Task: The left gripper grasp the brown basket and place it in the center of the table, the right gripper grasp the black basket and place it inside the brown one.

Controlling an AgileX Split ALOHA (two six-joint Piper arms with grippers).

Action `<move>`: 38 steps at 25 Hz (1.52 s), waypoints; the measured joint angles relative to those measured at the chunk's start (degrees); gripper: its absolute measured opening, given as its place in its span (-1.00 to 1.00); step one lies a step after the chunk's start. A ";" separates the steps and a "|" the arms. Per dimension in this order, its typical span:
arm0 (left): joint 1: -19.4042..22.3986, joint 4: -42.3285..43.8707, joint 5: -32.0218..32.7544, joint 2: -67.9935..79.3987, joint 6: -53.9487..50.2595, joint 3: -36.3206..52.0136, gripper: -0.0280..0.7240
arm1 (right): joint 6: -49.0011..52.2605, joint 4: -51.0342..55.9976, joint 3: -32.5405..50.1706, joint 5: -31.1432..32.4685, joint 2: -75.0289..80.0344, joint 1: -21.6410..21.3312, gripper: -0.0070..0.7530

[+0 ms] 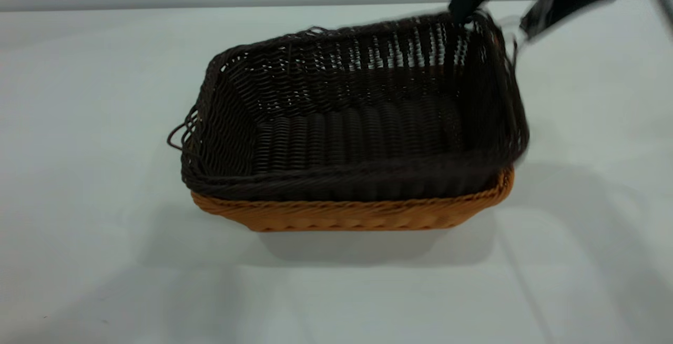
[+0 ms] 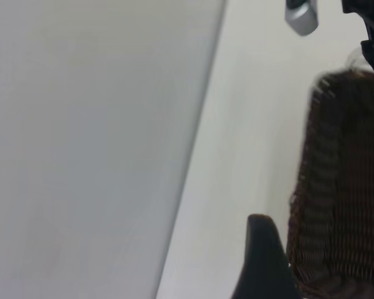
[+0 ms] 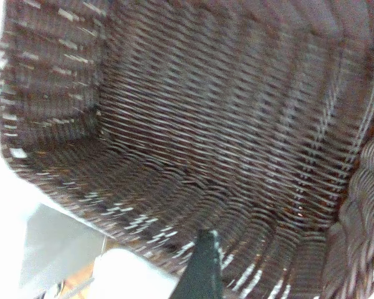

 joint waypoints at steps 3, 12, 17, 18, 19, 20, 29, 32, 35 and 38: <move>0.00 0.17 0.21 -5.17 -4.37 0.00 0.25 | 0.07 -1.23 0.00 1.58 -8.81 0.00 0.71; 0.00 8.66 11.22 -18.70 -23.02 0.00 0.25 | 10.69 -13.26 0.00 15.67 -36.10 0.00 0.50; 0.00 15.00 21.67 -21.55 -36.92 0.08 0.25 | 15.94 -20.38 2.18 22.72 -48.90 0.00 0.50; 0.00 15.85 21.67 -22.03 -39.38 0.36 0.25 | 16.55 -21.59 3.58 22.99 -51.65 0.00 0.50; 0.00 16.42 21.67 -22.41 -41.77 0.95 0.25 | 17.07 -22.46 5.35 23.27 -54.39 0.00 0.50; 0.00 16.57 21.67 -22.98 -43.42 1.97 0.25 | 17.36 -23.49 7.08 23.32 -56.68 0.00 0.50; 0.00 16.39 21.67 -27.82 -52.58 22.06 0.25 | 18.75 -27.50 30.79 19.78 -77.25 0.00 0.49; 0.00 15.19 21.67 -29.28 -54.44 30.97 0.25 | 19.46 -27.68 37.52 16.75 -82.67 0.00 0.49; 0.00 12.35 21.67 -31.46 -54.79 39.08 0.25 | 20.04 -27.88 40.53 15.69 -86.87 0.00 0.49; -0.04 11.30 21.38 -34.55 -54.89 45.56 0.25 | 20.09 -27.88 40.53 15.23 -89.50 0.00 0.49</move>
